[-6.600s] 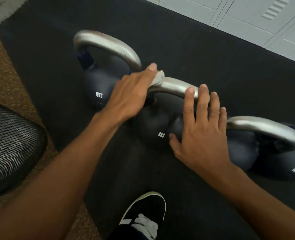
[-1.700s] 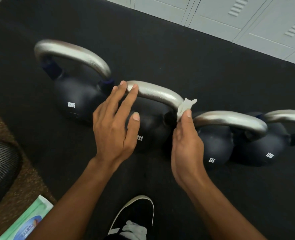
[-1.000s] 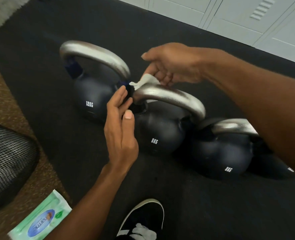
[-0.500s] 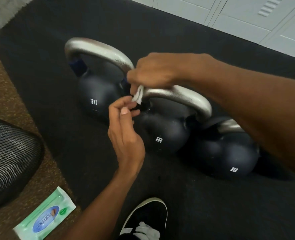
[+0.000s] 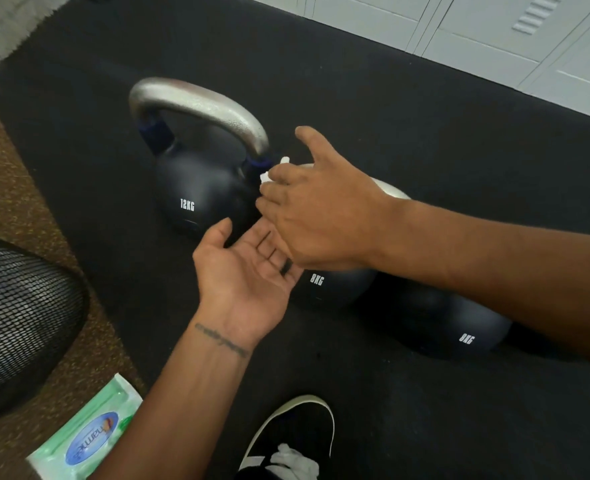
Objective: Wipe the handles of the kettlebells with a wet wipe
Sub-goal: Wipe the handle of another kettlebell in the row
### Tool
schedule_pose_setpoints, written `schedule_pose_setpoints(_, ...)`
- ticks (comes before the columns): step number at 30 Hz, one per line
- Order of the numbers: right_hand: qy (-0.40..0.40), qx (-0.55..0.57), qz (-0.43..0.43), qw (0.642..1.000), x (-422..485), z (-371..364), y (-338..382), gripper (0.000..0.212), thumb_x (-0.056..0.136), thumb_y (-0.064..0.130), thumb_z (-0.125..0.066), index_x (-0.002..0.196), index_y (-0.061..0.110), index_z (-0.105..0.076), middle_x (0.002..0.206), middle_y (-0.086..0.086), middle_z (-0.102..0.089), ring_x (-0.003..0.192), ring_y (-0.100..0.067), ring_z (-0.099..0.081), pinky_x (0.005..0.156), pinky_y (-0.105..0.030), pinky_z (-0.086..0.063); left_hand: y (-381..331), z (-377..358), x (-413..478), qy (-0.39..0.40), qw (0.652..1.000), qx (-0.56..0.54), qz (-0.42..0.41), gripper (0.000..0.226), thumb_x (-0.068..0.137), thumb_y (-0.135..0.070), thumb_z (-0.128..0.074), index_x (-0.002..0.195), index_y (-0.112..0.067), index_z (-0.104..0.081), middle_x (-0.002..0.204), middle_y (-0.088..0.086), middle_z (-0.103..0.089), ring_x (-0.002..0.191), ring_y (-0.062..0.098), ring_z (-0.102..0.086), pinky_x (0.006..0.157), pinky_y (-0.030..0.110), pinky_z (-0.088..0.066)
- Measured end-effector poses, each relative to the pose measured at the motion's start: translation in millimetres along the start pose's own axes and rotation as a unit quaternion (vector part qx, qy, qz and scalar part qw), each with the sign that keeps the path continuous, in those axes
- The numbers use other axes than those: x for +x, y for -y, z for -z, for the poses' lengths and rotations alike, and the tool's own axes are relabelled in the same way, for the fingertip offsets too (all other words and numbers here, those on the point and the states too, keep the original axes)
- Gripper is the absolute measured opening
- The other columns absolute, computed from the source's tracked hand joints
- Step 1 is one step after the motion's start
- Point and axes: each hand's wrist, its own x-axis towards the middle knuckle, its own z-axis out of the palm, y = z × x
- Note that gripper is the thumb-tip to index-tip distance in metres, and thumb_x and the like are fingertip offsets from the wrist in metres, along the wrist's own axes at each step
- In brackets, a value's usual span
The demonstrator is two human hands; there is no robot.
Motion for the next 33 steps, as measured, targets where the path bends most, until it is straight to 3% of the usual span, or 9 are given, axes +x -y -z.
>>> schedule_pose_setpoints(4,0.002,0.079,-0.01,0.997,0,2,-5,0.062,0.093,0.031,-0.014,0.149,0.019,-0.037,0.134,0.002,-0.064,0.132,-0.019,-0.053,0.116,-0.065,-0.004,-2,-3,-1,0.038,0.997,-0.064,0.022,0.064,0.103,-0.051,-0.029,0.125,-0.002,-0.065,0.119,0.014,-0.074,0.115,0.026,-0.07,0.103,0.045,-0.048)
schedule_pose_setpoints(7,-0.009,0.179,-0.045,0.983,-10,8,-10,0.059,0.099,0.032,-0.032,0.158,0.025,-0.022,0.16,0.004,-0.037,0.147,-0.014,-0.035,0.12,-0.061,-0.001,-5,-8,-1,0.083,0.99,-0.105,0.038,0.072,0.102,-0.055,-0.025,0.138,0.001,-0.054,0.128,0.018,-0.07,0.121,0.03,-0.066,0.107,0.05,-0.044)
schedule_pose_setpoints(12,-0.118,0.322,-0.186,0.921,-41,1,-30,0.063,0.09,0.031,-0.033,0.153,0.023,-0.036,0.155,0.0,-0.045,0.139,-0.023,-0.045,0.116,-0.046,-0.029,1,-22,-3,0.128,0.974,-0.179,0.055,0.08,0.1,-0.056,-0.027,0.147,0.008,-0.038,0.151,0.026,-0.047,0.146,0.033,-0.042,0.12,0.059,-0.026)
schedule_pose_setpoints(17,-0.117,0.426,-0.281,0.852,-75,-11,-36,0.059,0.091,0.036,-0.032,0.148,0.028,-0.045,0.143,0.006,-0.057,0.13,-0.017,-0.054,0.109,-0.043,-0.043,18,-31,10,0.144,0.96,-0.232,0.056,0.081,0.1,-0.06,-0.029,0.143,0.005,-0.048,0.144,0.024,-0.055,0.138,0.03,-0.048,0.114,0.058,-0.031)
schedule_pose_setpoints(20,-0.099,0.414,-0.297,0.855,-89,-14,-30,0.06,0.086,0.046,-0.034,0.143,0.033,-0.049,0.137,0.007,-0.06,0.123,-0.019,-0.058,0.101,-0.048,-0.048,27,-36,15,0.149,0.957,-0.244,0.055,0.078,0.099,-0.061,-0.029,0.135,0.002,-0.057,0.135,0.022,-0.064,0.131,0.029,-0.055,0.112,0.055,-0.034)
schedule_pose_setpoints(24,-0.07,0.388,-0.293,0.871,-102,-24,-18,0.062,0.087,0.053,-0.046,0.146,0.037,-0.04,0.142,0.011,-0.051,0.124,-0.017,-0.053,0.093,-0.045,-0.05,30,-31,9,0.154,0.956,-0.244,0.054,0.078,0.097,-0.061,-0.033,0.134,0.002,-0.059,0.135,0.022,-0.064,0.133,0.029,-0.053,0.113,0.055,-0.033)
schedule_pose_setpoints(29,-0.049,0.397,-0.296,0.867,-106,-35,-10,0.077,0.083,0.057,-0.047,0.155,0.036,-0.026,0.149,0.009,-0.041,0.128,-0.015,-0.046,0.086,-0.031,-0.038,28,-24,7,0.15,0.962,-0.225,0.047,0.078,0.094,-0.061,-0.036,0.133,0.003,-0.057,0.135,0.025,-0.063,0.135,0.031,-0.052,0.113,0.055,-0.033)
schedule_pose_setpoints(33,-0.058,0.394,-0.298,0.868,-103,-37,-8,0.079,0.083,0.056,-0.048,0.155,0.034,-0.025,0.148,0.008,-0.041,0.127,-0.015,-0.047,0.086,-0.03,-0.037,31,-41,16,0.155,0.956,-0.244,0.04,0.077,0.095,-0.062,-0.036,0.137,0.0,-0.057,0.135,0.022,-0.064,0.137,0.032,-0.053,0.117,0.054,-0.032)
